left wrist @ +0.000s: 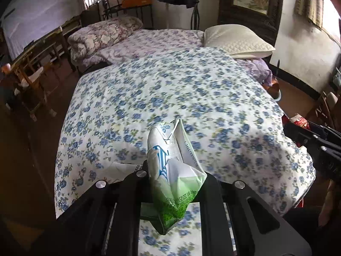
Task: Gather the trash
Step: 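Carry packet and wrapper to the red wastebasket, then open both grippers to drop packet and wrapper into the wastebasket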
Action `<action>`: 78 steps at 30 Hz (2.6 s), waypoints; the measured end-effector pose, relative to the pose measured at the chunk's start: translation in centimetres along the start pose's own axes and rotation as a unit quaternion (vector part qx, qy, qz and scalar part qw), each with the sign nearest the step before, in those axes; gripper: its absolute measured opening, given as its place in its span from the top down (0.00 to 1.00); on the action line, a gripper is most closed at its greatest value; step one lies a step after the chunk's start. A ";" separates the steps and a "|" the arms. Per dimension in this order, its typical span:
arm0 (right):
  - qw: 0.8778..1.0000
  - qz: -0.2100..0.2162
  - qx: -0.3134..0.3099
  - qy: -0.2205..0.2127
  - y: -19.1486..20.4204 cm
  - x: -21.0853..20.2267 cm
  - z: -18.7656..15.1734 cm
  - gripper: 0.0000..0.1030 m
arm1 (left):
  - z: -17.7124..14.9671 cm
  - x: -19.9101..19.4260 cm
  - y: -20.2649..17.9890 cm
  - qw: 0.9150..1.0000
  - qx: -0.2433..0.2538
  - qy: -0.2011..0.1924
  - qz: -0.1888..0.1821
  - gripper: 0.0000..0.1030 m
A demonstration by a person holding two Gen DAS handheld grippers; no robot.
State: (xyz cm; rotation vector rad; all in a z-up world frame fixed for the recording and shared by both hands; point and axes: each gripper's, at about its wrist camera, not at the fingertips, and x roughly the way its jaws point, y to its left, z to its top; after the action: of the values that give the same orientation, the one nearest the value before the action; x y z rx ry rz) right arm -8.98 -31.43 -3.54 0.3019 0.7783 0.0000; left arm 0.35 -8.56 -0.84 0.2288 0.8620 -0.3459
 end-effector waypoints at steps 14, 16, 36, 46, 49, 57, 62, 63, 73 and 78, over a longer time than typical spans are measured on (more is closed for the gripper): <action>0.997 -0.031 0.063 -0.027 -9.7 -6.9 -2.1 0.50 | 1.2 -3.1 -8.9 0.996 0.065 -0.012 -0.060 0.88; 0.996 -0.035 0.075 -0.029 -11.0 -7.7 -2.9 0.50 | 1.3 -3.5 -10.7 0.994 0.079 -0.012 -0.071 0.88; 0.976 -0.121 0.169 0.062 -27.0 -11.2 -18.2 0.50 | -2.8 -4.9 -34.0 0.937 0.256 0.064 -0.229 0.87; 0.955 -0.160 0.207 0.143 -31.9 -8.4 -27.7 0.50 | -9.3 -0.8 -44.8 0.894 0.286 0.189 -0.289 0.87; 0.950 -0.156 0.219 0.157 -32.6 -7.6 -29.2 0.50 | -10.7 1.1 -46.8 0.885 0.290 0.217 -0.292 0.87; 0.941 -0.146 0.251 0.177 -34.3 -5.2 -32.2 0.50 | -14.0 5.6 -48.9 0.860 0.285 0.308 -0.290 0.87; 0.937 -0.140 0.261 0.185 -34.7 -4.1 -33.2 0.50 | -15.1 6.8 -50.0 0.853 0.295 0.323 -0.283 0.87; 0.936 -0.139 0.263 0.186 -34.8 -4.0 -33.4 0.50 | -15.4 6.9 -50.3 0.853 0.300 0.323 -0.280 0.87; 0.935 -0.163 0.254 0.186 -34.6 -4.3 -33.6 0.32 | -14.9 6.9 -50.3 0.862 0.293 0.311 -0.275 0.43; 0.933 -0.170 0.249 0.196 -33.9 -4.6 -33.2 0.30 | -14.8 6.2 -50.0 0.873 0.313 0.279 -0.249 0.43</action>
State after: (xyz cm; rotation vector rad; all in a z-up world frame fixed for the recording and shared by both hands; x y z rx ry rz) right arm -38.98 -55.48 -31.71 0.6578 1.2212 -0.4840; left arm -25.59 -50.89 -17.88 0.7398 1.3665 -1.0854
